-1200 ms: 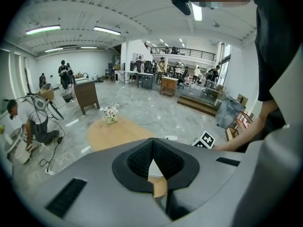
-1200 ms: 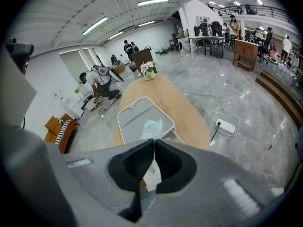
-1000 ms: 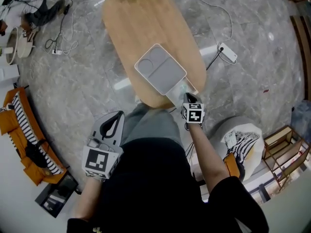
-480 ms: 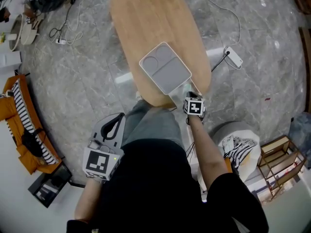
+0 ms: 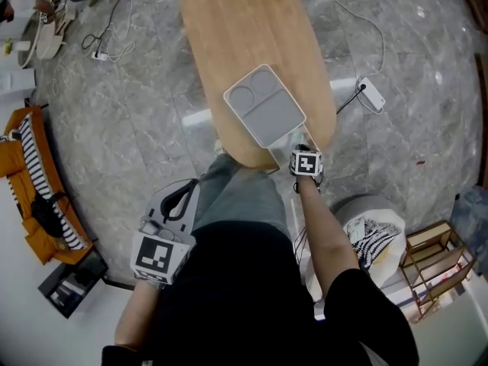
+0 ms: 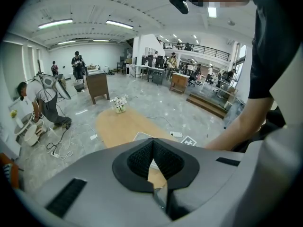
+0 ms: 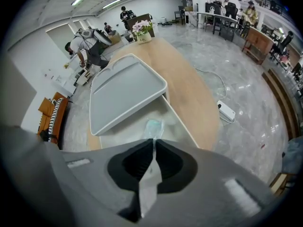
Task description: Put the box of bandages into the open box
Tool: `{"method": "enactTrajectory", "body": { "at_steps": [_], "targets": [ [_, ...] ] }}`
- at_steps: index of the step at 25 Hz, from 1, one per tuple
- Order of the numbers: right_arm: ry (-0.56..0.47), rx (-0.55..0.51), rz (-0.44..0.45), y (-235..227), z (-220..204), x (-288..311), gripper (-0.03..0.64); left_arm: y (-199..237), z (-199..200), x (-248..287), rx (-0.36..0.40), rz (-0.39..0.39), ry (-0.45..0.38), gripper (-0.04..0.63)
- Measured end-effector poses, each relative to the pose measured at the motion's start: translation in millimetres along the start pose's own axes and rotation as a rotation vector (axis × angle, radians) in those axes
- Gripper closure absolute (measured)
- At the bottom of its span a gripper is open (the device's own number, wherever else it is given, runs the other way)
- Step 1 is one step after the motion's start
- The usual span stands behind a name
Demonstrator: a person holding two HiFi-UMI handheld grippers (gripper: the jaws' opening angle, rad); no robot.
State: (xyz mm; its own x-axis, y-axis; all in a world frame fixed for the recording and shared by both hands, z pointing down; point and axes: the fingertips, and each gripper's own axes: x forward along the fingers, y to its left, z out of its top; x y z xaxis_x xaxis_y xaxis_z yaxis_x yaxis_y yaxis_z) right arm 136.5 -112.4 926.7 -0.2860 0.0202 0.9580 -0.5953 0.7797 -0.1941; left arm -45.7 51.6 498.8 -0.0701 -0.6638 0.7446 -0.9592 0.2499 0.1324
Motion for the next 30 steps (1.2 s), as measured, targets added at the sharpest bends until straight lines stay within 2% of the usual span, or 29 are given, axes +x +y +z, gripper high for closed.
{"method": "enactTrajectory", "body": {
  "at_steps": [7,11,16,19,23,26,30],
  "targets": [
    [0.024,-0.001,0.010,7,2,4,0.563,7,-4,-1,-0.013,-0.005,-0.007,0.581],
    [0.012,0.005,-0.005,8,5,-5,0.532,15,-6,-6,0.055,-0.020,-0.050,0.581],
    [-0.005,-0.011,-0.023,10,16,-22,0.531,19,-2,-12,0.072,-0.031,-0.078,0.581],
    [-0.019,-0.007,-0.031,15,24,-37,0.531,24,4,-20,0.045,-0.028,-0.094,0.581],
    [-0.037,-0.020,-0.044,24,31,-56,0.531,32,8,-31,0.071,-0.033,-0.141,0.581],
    [-0.061,-0.028,-0.049,33,38,-73,0.546,37,10,-39,0.072,-0.038,-0.164,0.581],
    [-0.096,-0.027,-0.057,47,45,-94,0.615,47,12,-46,0.065,-0.057,-0.185,0.581]
  ]
}}
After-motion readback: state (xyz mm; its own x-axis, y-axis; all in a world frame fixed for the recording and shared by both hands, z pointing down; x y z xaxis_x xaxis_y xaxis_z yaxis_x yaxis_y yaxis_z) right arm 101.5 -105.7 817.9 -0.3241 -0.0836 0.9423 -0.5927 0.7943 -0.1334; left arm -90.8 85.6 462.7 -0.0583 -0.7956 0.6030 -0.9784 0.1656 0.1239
